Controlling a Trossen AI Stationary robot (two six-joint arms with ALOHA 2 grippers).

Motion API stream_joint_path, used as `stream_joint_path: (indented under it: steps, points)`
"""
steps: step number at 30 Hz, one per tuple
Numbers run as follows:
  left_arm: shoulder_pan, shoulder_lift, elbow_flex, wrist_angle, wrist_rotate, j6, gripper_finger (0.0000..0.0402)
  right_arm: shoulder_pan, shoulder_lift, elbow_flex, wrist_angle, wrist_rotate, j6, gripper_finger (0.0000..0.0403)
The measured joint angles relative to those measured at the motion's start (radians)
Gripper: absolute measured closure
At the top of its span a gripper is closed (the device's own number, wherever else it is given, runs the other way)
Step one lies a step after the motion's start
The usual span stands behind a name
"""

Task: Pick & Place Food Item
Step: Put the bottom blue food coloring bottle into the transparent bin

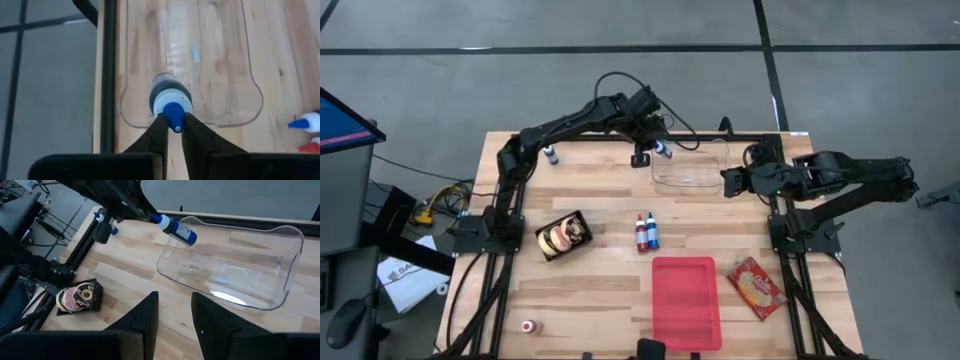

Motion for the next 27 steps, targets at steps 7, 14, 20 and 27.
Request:
stream_joint_path:
  steps: [7,14,20,27]
  points:
    - [-0.014,0.024,-0.008,0.017,0.002,-0.008,0.0376,0.0,0.001,0.0,0.0,0.0,0.0,0.0293]
    - [0.003,0.068,-0.01,0.037,-0.023,-0.03,0.0376,0.014,0.007,0.0,0.002,0.0,0.009,0.0293]
    - [0.01,0.103,-0.01,0.061,-0.02,-0.031,0.0376,0.037,0.015,0.0,0.01,0.002,0.027,0.0293]
    - [0.018,0.112,-0.01,0.077,-0.022,-0.029,0.0376,0.05,0.035,0.0,0.01,0.004,0.045,0.0293]
